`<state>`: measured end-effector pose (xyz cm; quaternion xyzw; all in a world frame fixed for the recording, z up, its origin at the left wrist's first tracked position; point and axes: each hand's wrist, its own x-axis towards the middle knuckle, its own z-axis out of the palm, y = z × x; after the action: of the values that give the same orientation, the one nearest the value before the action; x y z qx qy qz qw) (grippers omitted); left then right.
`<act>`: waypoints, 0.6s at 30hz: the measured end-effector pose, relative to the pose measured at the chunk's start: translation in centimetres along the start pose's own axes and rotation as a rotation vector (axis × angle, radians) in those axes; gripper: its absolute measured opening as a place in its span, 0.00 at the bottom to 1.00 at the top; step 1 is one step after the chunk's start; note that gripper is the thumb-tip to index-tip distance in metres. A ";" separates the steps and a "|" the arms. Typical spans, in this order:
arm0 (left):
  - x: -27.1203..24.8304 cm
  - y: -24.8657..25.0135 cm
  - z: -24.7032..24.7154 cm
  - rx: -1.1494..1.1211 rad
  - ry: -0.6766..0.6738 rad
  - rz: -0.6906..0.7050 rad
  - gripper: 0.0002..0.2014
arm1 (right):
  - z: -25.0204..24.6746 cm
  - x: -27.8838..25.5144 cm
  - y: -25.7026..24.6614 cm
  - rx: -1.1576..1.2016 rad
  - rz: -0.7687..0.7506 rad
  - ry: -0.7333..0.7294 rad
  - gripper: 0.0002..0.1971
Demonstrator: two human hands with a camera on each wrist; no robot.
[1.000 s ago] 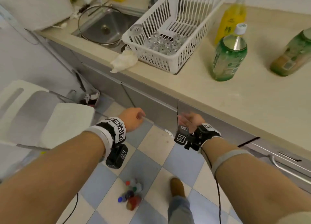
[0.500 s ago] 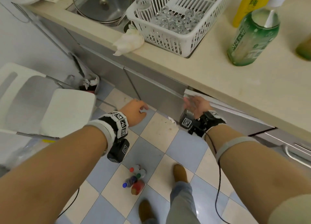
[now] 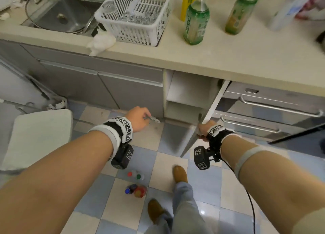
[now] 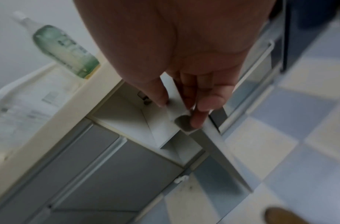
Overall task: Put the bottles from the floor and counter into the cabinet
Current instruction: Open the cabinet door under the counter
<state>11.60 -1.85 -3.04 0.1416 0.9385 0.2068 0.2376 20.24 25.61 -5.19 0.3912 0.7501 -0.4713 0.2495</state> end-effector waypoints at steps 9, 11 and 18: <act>-1.5 2.8 5.4 0.014 -0.123 0.078 0.12 | -3.9 -2.5 6.4 -0.481 0.147 0.411 0.32; -1.7 3.2 6.3 0.017 -0.143 0.083 0.13 | -4.8 -2.7 7.2 -0.503 0.130 0.415 0.31; -3.0 2.5 6.7 -0.075 -0.087 0.034 0.13 | -2.3 -3.6 3.7 -0.828 -0.323 0.468 0.29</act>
<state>17.98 1.42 -6.13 0.1576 0.9163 0.2394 0.2799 25.29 27.32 -3.38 0.2334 0.9610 -0.0666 0.1326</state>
